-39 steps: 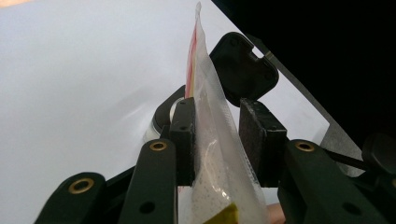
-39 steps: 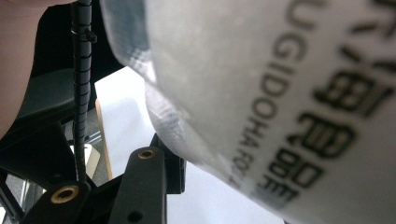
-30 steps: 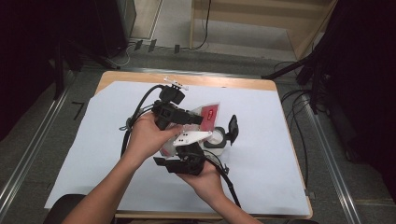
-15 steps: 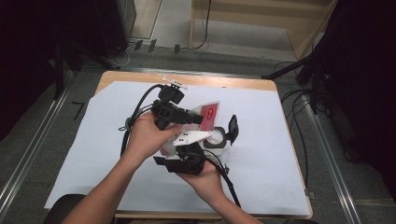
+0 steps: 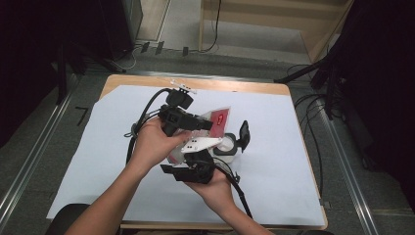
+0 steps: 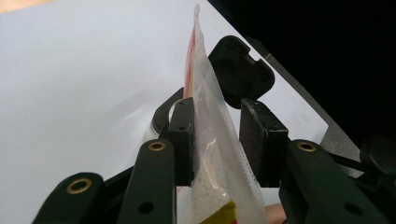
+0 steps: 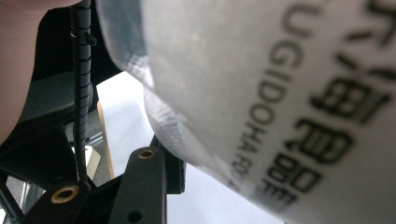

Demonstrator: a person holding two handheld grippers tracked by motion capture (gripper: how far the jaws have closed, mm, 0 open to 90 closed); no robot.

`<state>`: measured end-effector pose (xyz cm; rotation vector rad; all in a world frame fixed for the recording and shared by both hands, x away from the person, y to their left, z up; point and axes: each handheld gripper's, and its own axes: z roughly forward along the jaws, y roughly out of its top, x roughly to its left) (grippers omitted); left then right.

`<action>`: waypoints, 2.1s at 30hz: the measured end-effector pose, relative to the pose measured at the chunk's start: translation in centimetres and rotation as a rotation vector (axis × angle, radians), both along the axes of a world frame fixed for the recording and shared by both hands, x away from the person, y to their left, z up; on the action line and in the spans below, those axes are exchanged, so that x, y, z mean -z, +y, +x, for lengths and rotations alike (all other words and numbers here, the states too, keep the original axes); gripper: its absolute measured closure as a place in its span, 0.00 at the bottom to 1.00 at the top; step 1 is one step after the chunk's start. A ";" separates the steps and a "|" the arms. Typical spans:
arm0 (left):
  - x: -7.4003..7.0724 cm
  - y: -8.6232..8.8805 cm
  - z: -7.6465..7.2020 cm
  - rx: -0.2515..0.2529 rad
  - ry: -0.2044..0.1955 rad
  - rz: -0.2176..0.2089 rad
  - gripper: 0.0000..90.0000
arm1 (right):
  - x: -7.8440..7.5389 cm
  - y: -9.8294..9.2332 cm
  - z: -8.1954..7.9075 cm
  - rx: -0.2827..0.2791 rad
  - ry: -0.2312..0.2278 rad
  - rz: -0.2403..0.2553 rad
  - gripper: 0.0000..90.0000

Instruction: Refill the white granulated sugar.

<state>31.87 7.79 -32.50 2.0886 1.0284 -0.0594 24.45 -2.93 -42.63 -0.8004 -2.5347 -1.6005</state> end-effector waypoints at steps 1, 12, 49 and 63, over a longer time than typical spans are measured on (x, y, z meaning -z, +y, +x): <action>0.0 0.0 0.0 0.000 0.000 0.002 0.75 | 0.0 0.0 0.0 0.001 0.004 0.002 0.71; 0.3 -0.3 0.1 0.004 -0.007 0.005 0.75 | 0.3 -0.1 0.1 0.011 0.007 -0.001 0.70; 0.2 -0.4 0.0 -0.006 0.002 -0.020 0.72 | 0.1 -0.5 0.3 0.037 0.037 0.022 0.71; 0.2 -0.4 0.0 -0.003 -0.006 -0.012 0.73 | 0.1 -0.4 0.3 0.034 0.012 0.005 0.71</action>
